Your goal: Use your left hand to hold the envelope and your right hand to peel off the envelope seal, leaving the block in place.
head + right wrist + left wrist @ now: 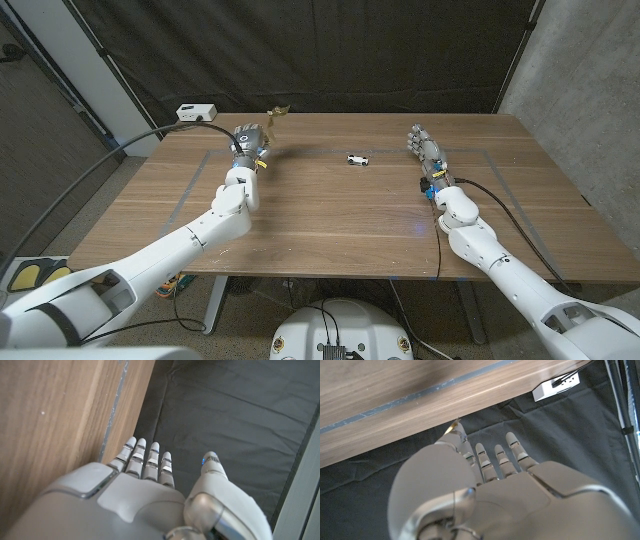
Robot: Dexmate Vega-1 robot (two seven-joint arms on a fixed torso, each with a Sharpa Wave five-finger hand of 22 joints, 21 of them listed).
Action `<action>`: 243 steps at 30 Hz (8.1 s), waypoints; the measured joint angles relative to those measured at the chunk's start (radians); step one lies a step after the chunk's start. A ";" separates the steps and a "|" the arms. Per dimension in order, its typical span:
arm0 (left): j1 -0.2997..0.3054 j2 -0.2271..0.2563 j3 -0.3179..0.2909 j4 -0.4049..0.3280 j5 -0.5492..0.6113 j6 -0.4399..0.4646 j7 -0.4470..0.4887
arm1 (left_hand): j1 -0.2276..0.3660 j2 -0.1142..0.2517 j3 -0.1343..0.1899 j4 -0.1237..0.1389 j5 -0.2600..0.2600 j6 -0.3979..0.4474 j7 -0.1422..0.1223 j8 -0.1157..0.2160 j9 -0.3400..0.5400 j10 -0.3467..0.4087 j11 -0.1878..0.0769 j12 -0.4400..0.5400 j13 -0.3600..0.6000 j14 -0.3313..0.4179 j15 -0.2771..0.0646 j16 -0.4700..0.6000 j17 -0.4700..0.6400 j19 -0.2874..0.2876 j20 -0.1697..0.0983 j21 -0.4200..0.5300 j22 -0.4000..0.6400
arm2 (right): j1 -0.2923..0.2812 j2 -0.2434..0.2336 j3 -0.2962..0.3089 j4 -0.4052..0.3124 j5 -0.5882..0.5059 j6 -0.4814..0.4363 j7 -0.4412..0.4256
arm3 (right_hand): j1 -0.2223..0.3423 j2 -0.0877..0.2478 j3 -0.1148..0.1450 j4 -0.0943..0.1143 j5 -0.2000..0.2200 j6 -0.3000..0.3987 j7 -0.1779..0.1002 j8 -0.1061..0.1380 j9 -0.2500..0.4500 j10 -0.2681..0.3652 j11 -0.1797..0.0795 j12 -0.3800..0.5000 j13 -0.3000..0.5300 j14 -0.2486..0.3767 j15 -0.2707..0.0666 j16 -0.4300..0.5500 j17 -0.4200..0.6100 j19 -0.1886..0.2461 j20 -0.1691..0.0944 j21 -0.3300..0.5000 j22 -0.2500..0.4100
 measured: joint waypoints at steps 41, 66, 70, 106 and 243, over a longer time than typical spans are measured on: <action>-0.294 0.076 0.099 -0.051 0.250 -0.414 -0.484 | -0.003 -0.081 0.032 -0.052 0.057 0.005 -0.005 0.061 0.017 0.046 -0.062 0.016 -0.011 -0.017 0.000 -0.010 -0.009 0.011 -0.062 0.039 -0.013 | 0.043 -0.143 -0.234 -0.439 -0.859 -0.667 -0.434 | 0.280 -0.127 0.048 0.007 0.008 0.015 -0.031 -0.012 0.005 -0.053 -0.083 -0.035 0.000 0.007 -0.075 -0.031 0.000 0.081 -0.026 0.008 0.000; -0.394 0.018 0.120 -0.029 0.403 -0.669 -0.622 | -0.016 -0.110 0.047 -0.067 0.080 0.025 -0.004 0.081 -0.036 0.071 -0.080 0.016 -0.025 0.005 0.000 -0.010 -0.017 0.017 -0.069 0.054 -0.018 | 0.057 -0.155 -0.280 -0.473 -1.068 -0.688 -0.452 | 0.316 -0.173 0.036 0.008 0.039 0.032 -0.054 -0.012 0.004 -0.051 -0.107 -0.035 0.000 -0.004 -0.075 -0.031 0.000 0.085 -0.040 0.008 0.005; -0.405 0.004 0.120 -0.016 0.413 -0.697 -0.620 | -0.016 -0.110 0.047 -0.067 0.080 0.025 -0.004 0.081 -0.040 0.075 -0.084 0.016 -0.025 0.004 0.000 -0.010 -0.017 0.017 -0.069 0.054 -0.018 | 0.057 -0.160 -0.284 -0.483 -1.087 -0.684 -0.437 | 0.321 -0.178 0.034 0.010 0.039 0.032 -0.054 -0.012 0.004 -0.051 -0.107 -0.035 0.000 -0.004 -0.075 -0.031 0.005 0.085 -0.040 0.008 0.005; -0.451 -0.070 0.152 0.086 0.357 -0.833 -0.583 | -0.026 -0.119 0.068 -0.071 0.088 0.027 -0.002 0.101 -0.061 0.087 -0.085 0.024 -0.029 0.022 -0.004 -0.005 -0.021 0.023 -0.074 0.069 -0.018 | 0.085 -0.112 -0.279 -0.383 -1.090 -0.482 -0.480 | 0.430 -0.113 0.042 0.030 0.069 0.491 -0.176 0.089 0.002 0.234 -0.203 0.042 -0.003 0.159 -0.080 -0.012 0.009 0.175 -0.086 0.044 0.009; -0.194 -0.002 -0.159 0.174 -1.010 -0.485 -0.605 | -0.403 -0.220 -0.130 0.085 0.007 -0.529 0.068 -0.192 -0.238 -0.195 0.126 -0.084 -0.013 -0.194 0.088 -0.005 -0.026 -0.178 0.076 0.015 -0.001 | 0.093 -0.167 -0.345 -0.574 -0.783 -1.454 -0.221 | 0.051 -0.161 -0.153 0.225 0.023 0.579 0.018 0.033 0.025 0.170 -0.039 -0.056 0.018 0.045 -0.064 -0.039 0.062 0.033 -0.016 0.066 0.009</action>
